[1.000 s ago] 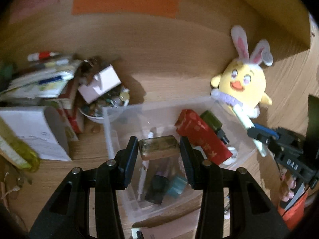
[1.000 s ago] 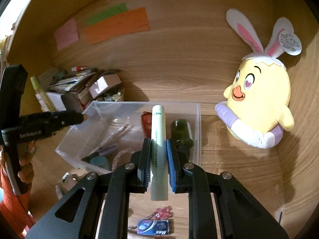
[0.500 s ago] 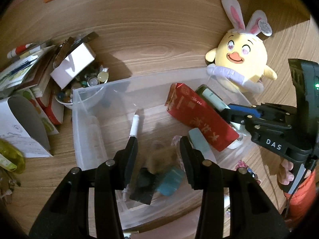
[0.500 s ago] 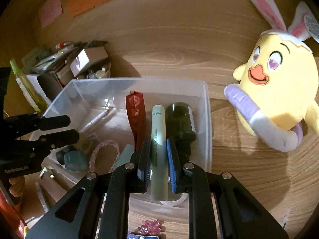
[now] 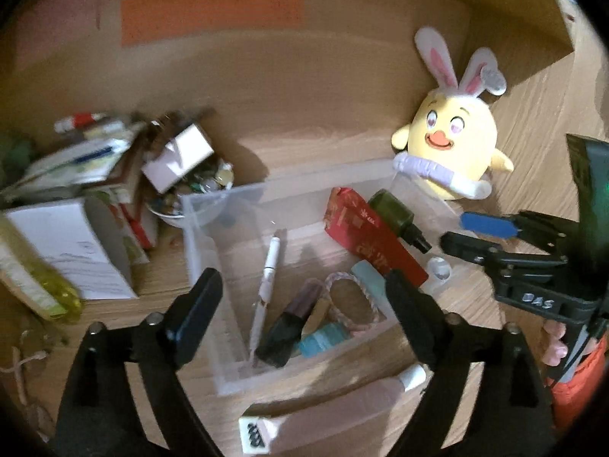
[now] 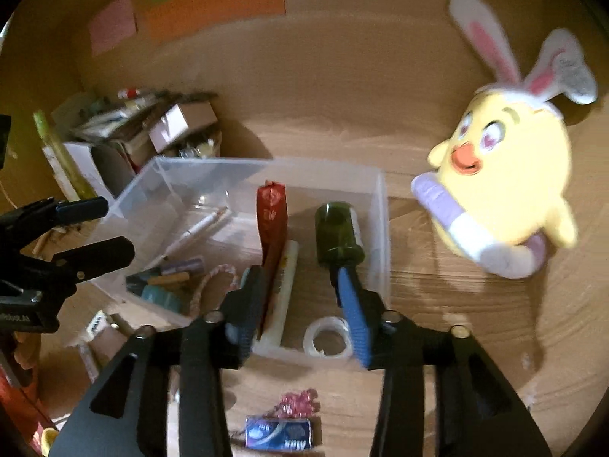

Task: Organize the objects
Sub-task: 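Open both tools to drop the block and tube into the bin, then lift both open tools away from the bin toward the tubes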

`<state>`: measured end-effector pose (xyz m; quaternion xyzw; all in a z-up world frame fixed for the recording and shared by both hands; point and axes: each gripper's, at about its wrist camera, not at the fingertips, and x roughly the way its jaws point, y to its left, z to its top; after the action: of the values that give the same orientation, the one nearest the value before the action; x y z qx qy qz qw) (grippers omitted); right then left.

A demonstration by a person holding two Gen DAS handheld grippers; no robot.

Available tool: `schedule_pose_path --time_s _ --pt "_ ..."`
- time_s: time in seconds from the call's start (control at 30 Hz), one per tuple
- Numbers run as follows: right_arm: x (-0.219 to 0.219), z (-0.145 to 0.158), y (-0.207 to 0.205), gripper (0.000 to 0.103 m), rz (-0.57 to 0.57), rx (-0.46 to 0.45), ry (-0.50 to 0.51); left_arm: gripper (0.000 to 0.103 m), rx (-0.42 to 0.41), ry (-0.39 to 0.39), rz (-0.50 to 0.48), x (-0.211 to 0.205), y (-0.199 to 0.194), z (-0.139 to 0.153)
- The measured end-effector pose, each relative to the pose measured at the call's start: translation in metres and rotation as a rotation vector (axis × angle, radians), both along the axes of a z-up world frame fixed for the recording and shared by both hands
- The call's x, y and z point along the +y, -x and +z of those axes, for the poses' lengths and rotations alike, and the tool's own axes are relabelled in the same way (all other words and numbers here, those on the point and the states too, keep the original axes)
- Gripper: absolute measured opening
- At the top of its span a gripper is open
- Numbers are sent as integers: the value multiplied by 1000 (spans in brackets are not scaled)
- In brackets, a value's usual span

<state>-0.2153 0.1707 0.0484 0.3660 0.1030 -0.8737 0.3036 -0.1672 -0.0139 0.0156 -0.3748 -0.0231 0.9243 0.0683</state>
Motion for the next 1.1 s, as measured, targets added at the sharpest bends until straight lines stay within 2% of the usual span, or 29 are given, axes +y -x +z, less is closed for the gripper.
schedule_pose_path --time_s 0.07,0.17,0.3,0.5,0.63,0.73,0.9,1.0,1.07,1.1 --pt "10 8 -11 59 -5 23 16 97 21 15 8 -1 -14 5" --pt "24 13 -29 69 -7 42 40 97 24 37 15 -1 -34 5" --pt "38 6 -51 70 -1 39 53 97 -12 53 29 -2 -58 -7" --pt "47 -30 -80 70 82 -17 5 97 -82 61 42 0 -93 -39" --pt "44 -55 -92 70 135 -33 -62 97 -126 74 65 5 -113 -63" --pt "37 -66 -96 70 153 -5 -116 97 -156 38 110 -1 -122 -72" --pt "25 -71 -98 69 209 24 -150 97 -150 7 181 -9 -130 -74" --pt "20 -75 -100 61 246 15 -170 97 -164 -41 201 -15 -129 -74" --pt "20 -76 -103 51 253 13 -180 88 -184 -75 205 -17 -126 -77" --pt "21 -78 -104 47 259 7 -184 76 -197 -78 204 -17 -124 -79"
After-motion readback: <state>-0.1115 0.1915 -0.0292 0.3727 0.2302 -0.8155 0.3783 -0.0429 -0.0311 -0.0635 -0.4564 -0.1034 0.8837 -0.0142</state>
